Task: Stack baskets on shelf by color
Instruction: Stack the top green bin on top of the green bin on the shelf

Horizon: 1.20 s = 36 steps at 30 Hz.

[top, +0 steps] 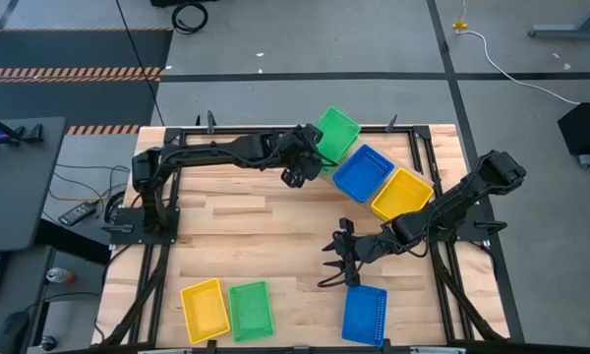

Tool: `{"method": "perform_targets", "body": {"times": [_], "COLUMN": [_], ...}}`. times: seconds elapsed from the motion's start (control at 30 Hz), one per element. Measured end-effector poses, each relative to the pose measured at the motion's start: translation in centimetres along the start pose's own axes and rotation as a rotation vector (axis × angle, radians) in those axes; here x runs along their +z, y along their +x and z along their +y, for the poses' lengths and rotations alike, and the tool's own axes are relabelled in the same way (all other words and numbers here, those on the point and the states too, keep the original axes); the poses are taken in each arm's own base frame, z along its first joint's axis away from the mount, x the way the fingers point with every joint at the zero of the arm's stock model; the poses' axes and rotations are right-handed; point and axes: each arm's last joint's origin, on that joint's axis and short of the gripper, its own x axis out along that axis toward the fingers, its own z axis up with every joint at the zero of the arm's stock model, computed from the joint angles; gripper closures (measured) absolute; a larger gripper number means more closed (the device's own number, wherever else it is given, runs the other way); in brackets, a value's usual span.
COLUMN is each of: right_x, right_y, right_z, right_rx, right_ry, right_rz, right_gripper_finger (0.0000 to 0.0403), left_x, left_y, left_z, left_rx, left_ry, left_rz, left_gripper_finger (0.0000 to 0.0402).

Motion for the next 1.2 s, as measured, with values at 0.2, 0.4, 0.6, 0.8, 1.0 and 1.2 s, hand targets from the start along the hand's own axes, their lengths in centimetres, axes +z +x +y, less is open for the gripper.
{"method": "perform_targets", "body": {"times": [0.2, 0.4, 0.6, 0.8, 1.0, 1.2], "right_x": [-0.1, -0.1, -0.2, -0.3, -0.3, -0.3], "right_y": [0.0, 0.0, -0.1, -0.2, -0.2, -0.2], "right_z": [0.0, 0.0, 0.3, 0.5, 0.6, 0.6], "right_rx": [0.000, 0.001, 0.008, 0.017, 0.018, 0.018], "right_ry": [-0.003, -0.004, 0.008, 0.001, -0.001, -0.002], "right_rz": [0.011, 0.013, 0.016, 0.017, 0.017, 0.018], "right_gripper_finger": [0.0213, 0.0213, 0.0213, 0.0213, 0.0213, 0.0213], "left_x": [0.1, 0.6, 1.1, 1.2, 0.9, 1.1], "left_y": [-0.1, -0.4, -1.2, -1.3, -1.3, -1.9], "left_z": [0.0, 0.3, 1.2, 0.8, 0.4, 0.5], "left_rx": [0.042, 0.103, 0.134, 0.102, 0.063, 0.108], "left_ry": [-0.001, 0.000, -0.018, -0.027, -0.028, -0.012], "left_rz": [0.066, 0.120, 0.111, 0.122, 0.155, 0.203], "left_gripper_finger": [0.0313, 0.0318, 0.0317, 0.0325, 0.0333, 0.0342]}}
